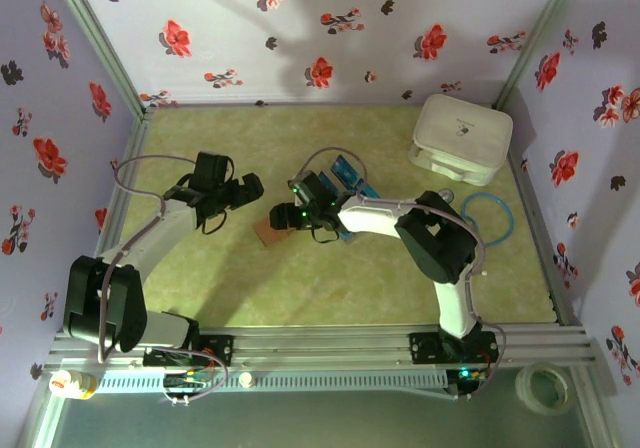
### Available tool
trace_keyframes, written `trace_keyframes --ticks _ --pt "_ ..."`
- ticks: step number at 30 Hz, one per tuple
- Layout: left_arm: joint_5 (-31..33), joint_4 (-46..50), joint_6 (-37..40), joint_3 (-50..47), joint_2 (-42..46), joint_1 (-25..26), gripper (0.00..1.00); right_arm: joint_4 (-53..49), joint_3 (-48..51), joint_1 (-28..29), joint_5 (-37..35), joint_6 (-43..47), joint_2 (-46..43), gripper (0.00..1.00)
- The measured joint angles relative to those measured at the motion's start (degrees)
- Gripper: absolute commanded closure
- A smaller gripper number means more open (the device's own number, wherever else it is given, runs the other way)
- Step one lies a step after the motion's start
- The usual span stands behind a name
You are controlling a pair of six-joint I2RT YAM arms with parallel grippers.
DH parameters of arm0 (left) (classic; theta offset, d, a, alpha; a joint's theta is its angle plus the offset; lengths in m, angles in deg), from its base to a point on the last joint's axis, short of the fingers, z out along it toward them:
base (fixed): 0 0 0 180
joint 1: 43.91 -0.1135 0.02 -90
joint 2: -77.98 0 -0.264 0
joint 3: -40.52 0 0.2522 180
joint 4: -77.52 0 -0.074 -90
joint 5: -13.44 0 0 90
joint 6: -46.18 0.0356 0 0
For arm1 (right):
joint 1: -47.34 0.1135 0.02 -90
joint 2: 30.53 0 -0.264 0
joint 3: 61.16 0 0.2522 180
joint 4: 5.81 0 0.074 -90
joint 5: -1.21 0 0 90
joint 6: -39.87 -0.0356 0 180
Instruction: Put the credit cards into the card holder
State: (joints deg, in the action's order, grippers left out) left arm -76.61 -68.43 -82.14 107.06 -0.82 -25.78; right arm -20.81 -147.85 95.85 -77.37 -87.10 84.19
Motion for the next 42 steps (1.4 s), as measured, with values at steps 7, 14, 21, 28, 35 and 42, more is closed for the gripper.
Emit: trace_keyframes --ticks 7,14,21,28,35,42 --pt "-1.07 -0.26 1.05 0.00 -1.16 -0.13 0.02 0.13 1.75 -1.01 0.85 -1.29 -1.20 0.31" --pt "-5.40 -2.93 2.23 -0.07 -6.43 -0.15 0.08 7.61 11.08 -0.90 3.56 -9.86 -4.04 0.37" --pt "-9.84 -7.15 3.23 -0.04 -10.82 -0.15 0.08 14.21 13.90 -0.94 4.68 -15.93 -4.44 0.42" --pt "-14.27 -10.93 3.19 -0.04 -15.02 -0.15 0.06 17.11 13.90 -0.90 5.49 -18.67 -4.00 0.46" --pt "-17.22 -14.40 2.91 -1.31 -16.00 -0.15 0.06 17.90 13.86 -0.90 5.60 -20.20 -2.56 0.48" --pt "-20.79 -17.94 1.51 -5.38 -16.02 -0.15 0.16 17.40 13.60 -0.90 5.53 -20.26 -2.51 0.50"
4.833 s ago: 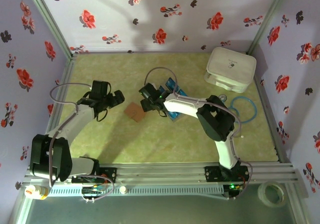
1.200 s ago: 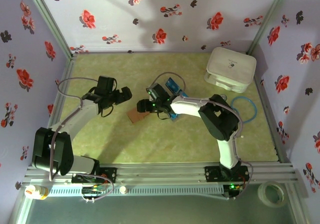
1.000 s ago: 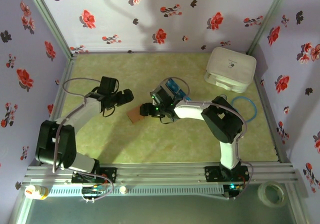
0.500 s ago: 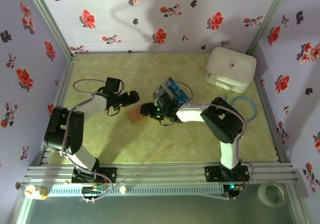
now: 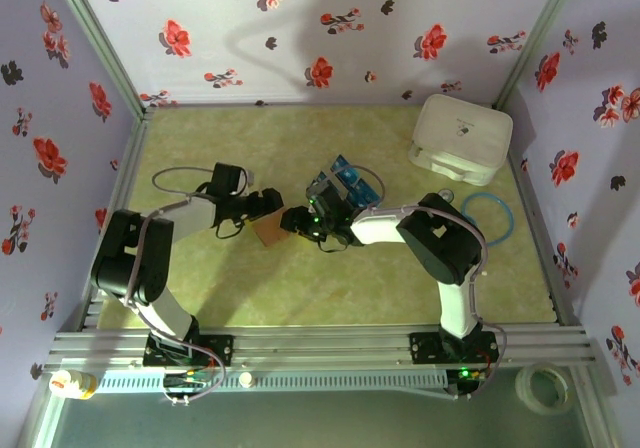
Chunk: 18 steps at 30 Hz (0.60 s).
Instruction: Put the credit cards into the card holder
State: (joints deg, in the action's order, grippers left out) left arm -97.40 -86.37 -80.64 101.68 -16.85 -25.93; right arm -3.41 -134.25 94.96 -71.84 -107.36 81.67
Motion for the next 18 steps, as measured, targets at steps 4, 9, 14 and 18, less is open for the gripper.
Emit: trace_keyframes --ticks 4,9,14,18 --pt "-0.98 -1.53 -0.52 -1.66 0.00 -0.07 0.24 -1.40 -0.96 0.00 -0.09 0.31 0.37 0.52" --pt "-1.92 -4.66 -1.40 -4.22 0.52 -0.66 0.40 -2.80 -2.67 -0.02 -0.28 1.38 1.49 0.54" --pt "-3.63 -6.32 -2.60 -7.93 2.56 -0.63 0.47 -3.26 -3.02 -0.39 -0.39 2.16 1.70 0.55" --pt "-4.59 -8.41 -3.96 -10.75 4.26 -0.63 0.49 -3.63 -3.21 -0.50 -0.33 2.56 1.81 0.55"
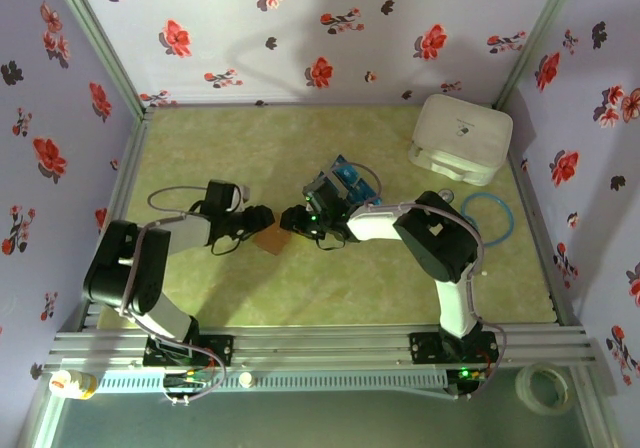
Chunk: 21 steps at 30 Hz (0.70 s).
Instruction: Put the credit cards into the card holder
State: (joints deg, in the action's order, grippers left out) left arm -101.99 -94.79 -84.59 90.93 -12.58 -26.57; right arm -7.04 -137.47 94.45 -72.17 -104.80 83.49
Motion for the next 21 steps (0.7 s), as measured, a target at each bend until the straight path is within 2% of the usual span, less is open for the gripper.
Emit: trace_keyframes --ticks 4,14,21 --pt "-0.83 -2.40 -1.20 -1.92 0.68 0.00 0.54 -0.17 -0.02 -0.15 0.22 0.17 0.02 0.57" --pt "-3.45 -6.60 -4.52 -4.59 0.63 0.00 0.80 -0.22 -0.02 -0.37 0.63 0.22 0.11 0.58" --pt "-4.07 -8.11 -5.62 -4.79 0.66 0.00 1.00 0.22 -0.02 -0.66 1.84 0.11 0.04 0.49"
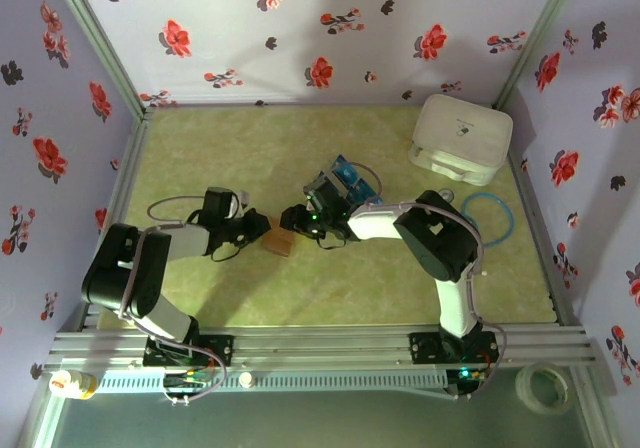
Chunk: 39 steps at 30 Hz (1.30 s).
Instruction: Put the credit cards into the card holder
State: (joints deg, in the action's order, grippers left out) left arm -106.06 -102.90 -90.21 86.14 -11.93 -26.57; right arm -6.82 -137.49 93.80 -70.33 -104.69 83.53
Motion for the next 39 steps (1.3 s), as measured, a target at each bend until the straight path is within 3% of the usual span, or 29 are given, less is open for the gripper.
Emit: trace_keyframes --ticks 10,19,39 --pt "-0.31 -1.44 0.00 -0.15 7.13 0.00 1.00 -3.28 2.27 -1.97 -0.70 1.29 -5.53 0.42" --pt "2.12 -1.20 -0.09 0.92 15.39 0.00 1.00 -11.34 0.44 -2.08 -6.56 6.64 -14.36 0.35" --pt "6.01 -0.35 -3.10 3.37 20.52 0.00 1.00 -20.94 -14.16 3.76 -13.68 14.58 -10.95 0.33"
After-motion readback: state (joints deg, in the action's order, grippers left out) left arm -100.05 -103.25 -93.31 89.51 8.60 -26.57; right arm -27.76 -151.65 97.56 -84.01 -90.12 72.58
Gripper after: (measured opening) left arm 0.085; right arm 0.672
